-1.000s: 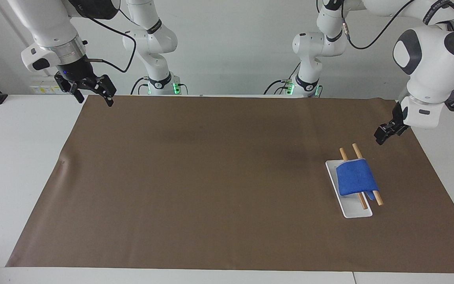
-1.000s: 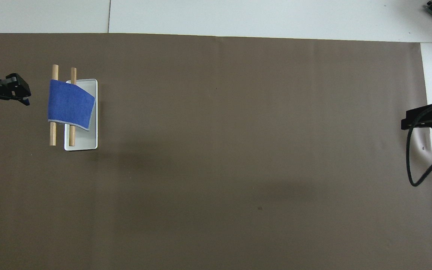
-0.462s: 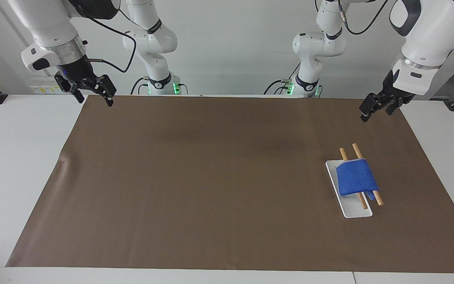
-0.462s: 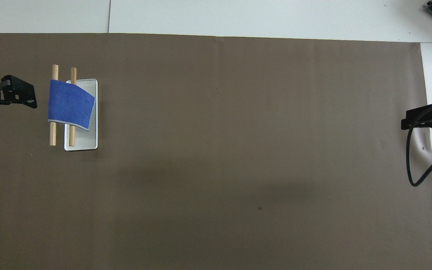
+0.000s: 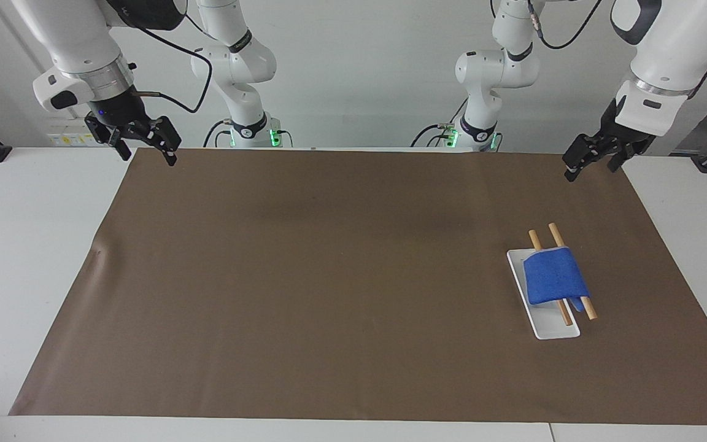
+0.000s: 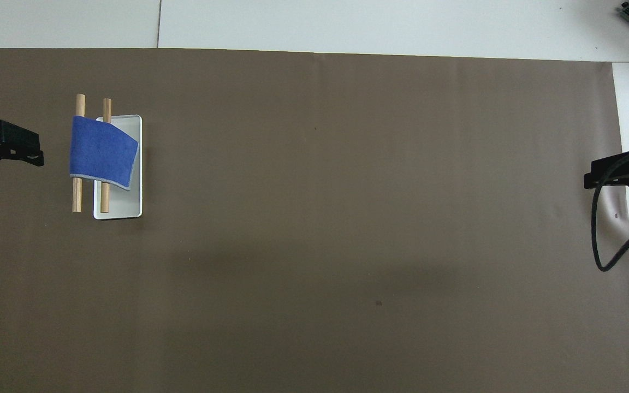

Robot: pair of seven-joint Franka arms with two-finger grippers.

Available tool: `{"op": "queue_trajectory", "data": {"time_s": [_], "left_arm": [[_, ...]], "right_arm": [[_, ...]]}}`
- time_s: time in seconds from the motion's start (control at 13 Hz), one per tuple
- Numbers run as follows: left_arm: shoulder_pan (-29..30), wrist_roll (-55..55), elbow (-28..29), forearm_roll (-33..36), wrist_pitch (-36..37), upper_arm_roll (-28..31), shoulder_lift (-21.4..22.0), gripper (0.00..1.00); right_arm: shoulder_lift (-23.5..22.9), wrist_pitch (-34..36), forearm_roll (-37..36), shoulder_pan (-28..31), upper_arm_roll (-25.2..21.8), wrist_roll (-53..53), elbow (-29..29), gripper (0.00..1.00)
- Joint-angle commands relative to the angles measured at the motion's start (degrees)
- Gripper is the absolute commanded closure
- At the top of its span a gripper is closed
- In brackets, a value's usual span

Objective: Right arm passes towel to left arm to hang

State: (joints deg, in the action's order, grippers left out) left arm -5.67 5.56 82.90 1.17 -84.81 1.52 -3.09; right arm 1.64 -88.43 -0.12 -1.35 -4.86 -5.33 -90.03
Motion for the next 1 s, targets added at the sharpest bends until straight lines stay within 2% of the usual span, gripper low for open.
{"op": "queue_trajectory", "data": {"time_s": [0.0, 0.92], "left_arm": [[0.3, -1.4, 1.9, -0.7, -0.3, 0.1, 1.7, 0.0], [0.4, -1.9, 1.9, -0.5, -1.9, 0.1, 1.6, 0.0]], "right_arm": [[0.0, 0.7, -0.4, 0.0, -0.1, 1.0, 0.0, 0.0], [0.1, 0.7, -0.4, 0.0, -0.1, 1.0, 0.0, 0.0]]}}
